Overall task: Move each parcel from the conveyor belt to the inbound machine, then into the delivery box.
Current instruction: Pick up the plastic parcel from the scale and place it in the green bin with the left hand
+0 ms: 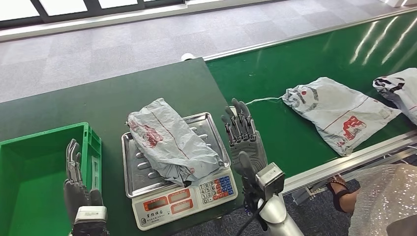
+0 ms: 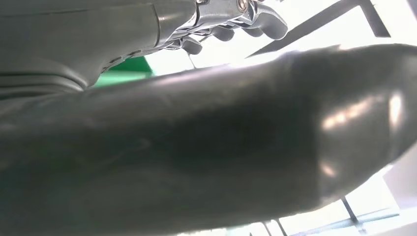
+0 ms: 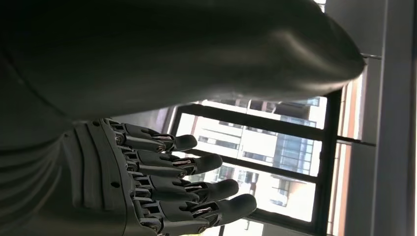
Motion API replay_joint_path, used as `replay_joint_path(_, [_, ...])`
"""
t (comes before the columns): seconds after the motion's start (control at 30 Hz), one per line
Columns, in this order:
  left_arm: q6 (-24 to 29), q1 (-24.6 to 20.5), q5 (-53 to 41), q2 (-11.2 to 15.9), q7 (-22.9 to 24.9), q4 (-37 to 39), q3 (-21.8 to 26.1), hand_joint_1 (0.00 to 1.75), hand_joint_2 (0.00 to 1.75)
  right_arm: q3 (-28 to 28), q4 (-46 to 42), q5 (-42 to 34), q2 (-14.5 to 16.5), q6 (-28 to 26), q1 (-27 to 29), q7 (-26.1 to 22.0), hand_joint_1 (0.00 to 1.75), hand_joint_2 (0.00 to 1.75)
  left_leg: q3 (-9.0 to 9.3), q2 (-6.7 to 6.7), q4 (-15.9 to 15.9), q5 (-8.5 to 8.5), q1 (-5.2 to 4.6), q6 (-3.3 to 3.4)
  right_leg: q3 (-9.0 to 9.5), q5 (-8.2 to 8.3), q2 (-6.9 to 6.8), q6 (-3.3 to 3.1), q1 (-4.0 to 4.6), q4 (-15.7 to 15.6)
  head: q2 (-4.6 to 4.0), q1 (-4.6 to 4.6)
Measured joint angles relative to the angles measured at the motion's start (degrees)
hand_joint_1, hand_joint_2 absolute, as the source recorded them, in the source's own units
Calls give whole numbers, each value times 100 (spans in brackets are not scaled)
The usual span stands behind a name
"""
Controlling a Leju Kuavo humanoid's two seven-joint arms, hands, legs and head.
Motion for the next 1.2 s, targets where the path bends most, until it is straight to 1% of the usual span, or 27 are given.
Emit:
replay_joint_path(0.07, [116,-100,-289,21,81,-7,-26,0,0,-200,-252,-15,57,117,121,-70,0,0,0,2,0,0,0,0,0,0,1,0,-1,0,-1,0])
replay_joint_path(0.13, [130,-166,-373,36,128,-11,-44,0,0,-337,-433,-7,97,144,206,-99,0,0,1,3,0,0,0,0,0,1,2,1,-1,0,-1,1])
replay_joint_path(0.2, [49,-244,-542,59,222,-3,-83,0,87,-426,-557,45,128,149,257,-168,0,0,3,5,0,2,0,2,0,3,4,3,0,-1,-1,1])
replay_joint_path(0.27, [-179,-423,-973,107,405,57,-166,0,175,-480,-665,120,150,169,284,-256,0,0,3,5,0,5,-1,5,0,6,3,7,0,-1,0,1])
replay_joint_path(0.33, [-510,-767,-1476,179,587,282,-307,0,175,-497,-753,116,154,284,282,-271,0,0,3,3,0,11,-2,10,2,11,-1,10,0,-1,0,1])
replay_joint_path(0.4, [-773,-1235,-1807,251,684,700,-489,0,175,-499,-804,2,136,476,277,-298,0,87,2,2,0,17,-3,14,3,18,-2,11,-1,-1,0,1])
replay_joint_path(0.47, [-913,-1748,-1969,300,701,1250,-688,0,175,-504,-833,-134,94,647,285,-418,0,175,2,2,0,23,-5,15,2,25,-1,12,-2,-1,-1,1])
replay_joint_path(0.6, [-1142,-2616,-2065,348,654,2422,-1120,0,175,-577,-861,-192,6,804,294,-513,0,175,2,11,1,28,-8,14,-1,35,5,13,-5,-1,-1,1])
replay_joint_path(0.73, [-1511,-3201,-2009,354,595,3396,-1585,0,175,-601,-878,-137,-56,837,290,-450,0,175,2,14,2,28,-11,14,-3,36,8,14,-8,-1,0,0])
replay_joint_path(0.97, [-2006,-3845,-1849,251,447,4514,-2307,0,175,-601,-879,-21,-77,767,261,-355,0,175,-3,12,2,28,-11,14,-6,36,8,13,-7,-1,0,1])
replay_joint_path(1.2, [-2518,-4251,-1684,213,337,5019,-2867,0,175,-601,-867,51,-99,699,263,-363,0,175,-3,12,2,28,-10,14,-4,36,7,14,-7,-1,-1,2])
